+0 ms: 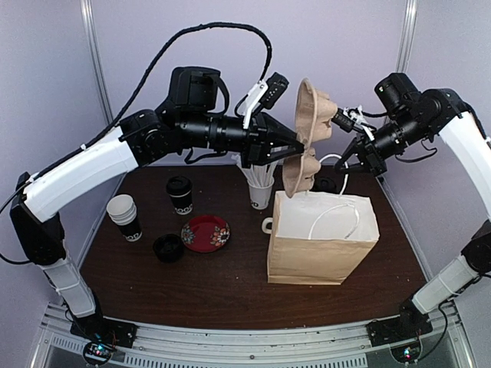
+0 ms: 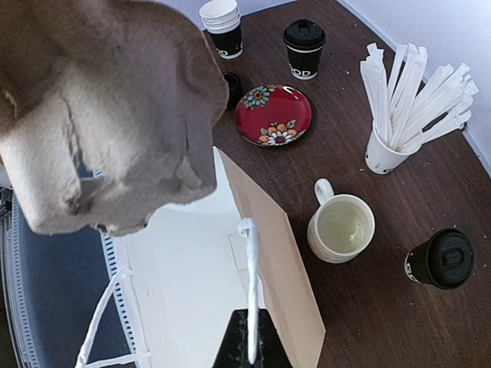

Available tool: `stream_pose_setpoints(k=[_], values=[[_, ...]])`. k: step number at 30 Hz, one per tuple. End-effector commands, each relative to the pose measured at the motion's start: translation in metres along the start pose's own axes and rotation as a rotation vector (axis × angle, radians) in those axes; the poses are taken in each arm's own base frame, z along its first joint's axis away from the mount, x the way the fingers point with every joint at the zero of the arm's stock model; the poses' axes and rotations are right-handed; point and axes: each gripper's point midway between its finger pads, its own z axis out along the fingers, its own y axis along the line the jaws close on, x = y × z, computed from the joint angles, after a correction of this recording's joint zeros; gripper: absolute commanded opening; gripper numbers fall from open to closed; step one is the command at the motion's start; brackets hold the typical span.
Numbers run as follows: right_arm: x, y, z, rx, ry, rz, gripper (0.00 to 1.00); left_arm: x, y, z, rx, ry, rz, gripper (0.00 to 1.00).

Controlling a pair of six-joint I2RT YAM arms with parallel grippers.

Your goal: Pack the takeout coffee

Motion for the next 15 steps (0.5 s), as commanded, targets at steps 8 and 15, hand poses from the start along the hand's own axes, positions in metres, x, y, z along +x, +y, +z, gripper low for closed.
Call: stream_pose_setpoints(k=[8, 15], values=[[0.004, 0.024, -0.002, -0.096, -0.028, 0.048, 0.0, -0.019, -0.073, 0.015, 0.2, -0.149, 0.184, 0.25], [0.001, 0.039, -0.01, -0.155, -0.056, 0.036, 0.0, -0.008, -0.067, 0.019, 0.169, -0.122, 0.199, 0.25]])
